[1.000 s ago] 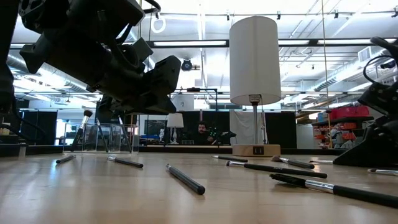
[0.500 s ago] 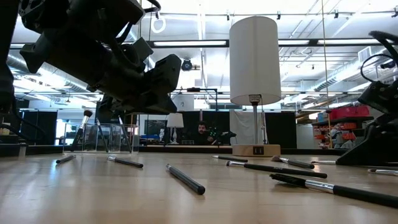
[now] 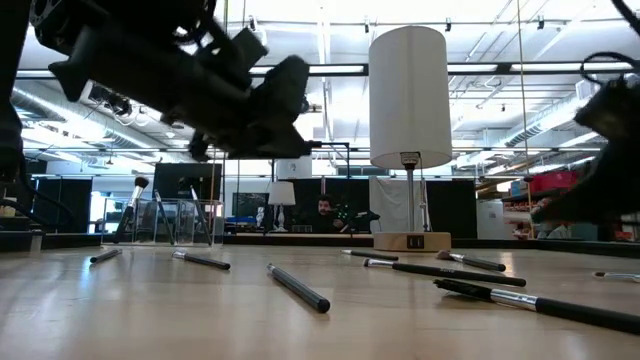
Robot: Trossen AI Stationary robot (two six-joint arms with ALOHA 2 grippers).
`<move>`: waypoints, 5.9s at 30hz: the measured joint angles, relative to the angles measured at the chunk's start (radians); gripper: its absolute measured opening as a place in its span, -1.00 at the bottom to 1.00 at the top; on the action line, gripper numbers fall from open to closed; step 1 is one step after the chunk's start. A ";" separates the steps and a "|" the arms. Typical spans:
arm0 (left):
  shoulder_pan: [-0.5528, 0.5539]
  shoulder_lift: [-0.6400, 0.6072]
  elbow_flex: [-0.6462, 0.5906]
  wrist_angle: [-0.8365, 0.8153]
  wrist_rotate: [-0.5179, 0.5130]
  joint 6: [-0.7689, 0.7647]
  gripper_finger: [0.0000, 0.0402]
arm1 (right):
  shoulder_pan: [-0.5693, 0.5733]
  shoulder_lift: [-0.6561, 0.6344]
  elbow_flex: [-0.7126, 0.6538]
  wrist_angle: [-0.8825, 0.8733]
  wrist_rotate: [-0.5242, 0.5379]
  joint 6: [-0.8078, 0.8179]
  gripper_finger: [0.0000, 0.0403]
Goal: Put items in baskets/containers
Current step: Put the black eyeshadow brush into the transparent organizer
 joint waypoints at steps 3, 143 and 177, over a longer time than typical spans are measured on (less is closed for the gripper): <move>0.000 0.000 0.000 0.065 0.086 0.128 -0.58 | 0.000 -0.001 0.001 0.141 -0.030 -0.106 -0.96; 0.593 -0.866 -0.006 -1.499 0.307 -0.522 -0.92 | -0.079 -0.055 0.048 0.392 -0.203 -0.481 -0.19; 0.809 -0.866 -0.173 -1.243 0.492 -0.446 -0.89 | -0.079 -0.055 0.048 0.391 -0.203 -0.481 -0.19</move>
